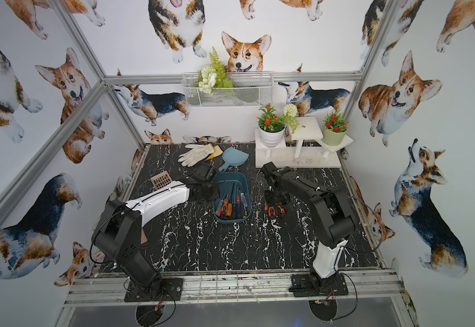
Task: Take out the screwdriver from the storage box
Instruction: Place the screwdriver at the center of the board.
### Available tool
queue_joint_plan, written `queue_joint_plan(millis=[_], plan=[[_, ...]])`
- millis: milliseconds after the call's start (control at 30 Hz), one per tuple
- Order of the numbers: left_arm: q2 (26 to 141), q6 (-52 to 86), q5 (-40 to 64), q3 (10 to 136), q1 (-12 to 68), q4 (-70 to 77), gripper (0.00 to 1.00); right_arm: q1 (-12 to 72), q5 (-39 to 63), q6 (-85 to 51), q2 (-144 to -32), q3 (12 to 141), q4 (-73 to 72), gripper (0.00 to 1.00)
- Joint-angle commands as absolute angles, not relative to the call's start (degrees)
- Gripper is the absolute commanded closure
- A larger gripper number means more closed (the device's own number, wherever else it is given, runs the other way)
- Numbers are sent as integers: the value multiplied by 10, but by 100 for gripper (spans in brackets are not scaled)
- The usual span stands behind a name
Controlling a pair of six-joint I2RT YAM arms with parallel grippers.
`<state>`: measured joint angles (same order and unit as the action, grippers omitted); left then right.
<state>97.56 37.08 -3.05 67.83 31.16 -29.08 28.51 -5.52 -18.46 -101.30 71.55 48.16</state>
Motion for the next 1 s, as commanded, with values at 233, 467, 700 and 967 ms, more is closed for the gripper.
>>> queue_joint_plan(millis=[233, 467, 700, 967], plan=[[969, 383, -24, 675, 312, -256, 100, 291, -36, -201, -959, 741, 479, 49], [967, 390, -25, 672, 316, -244, 100, 338, -11, -209, -940, 775, 456, 54], [967, 390, -26, 672, 316, -245, 100, 356, -4, -209, -954, 808, 468, 54], [967, 391, -24, 672, 318, -238, 100, 379, 31, -212, -968, 831, 464, 47]])
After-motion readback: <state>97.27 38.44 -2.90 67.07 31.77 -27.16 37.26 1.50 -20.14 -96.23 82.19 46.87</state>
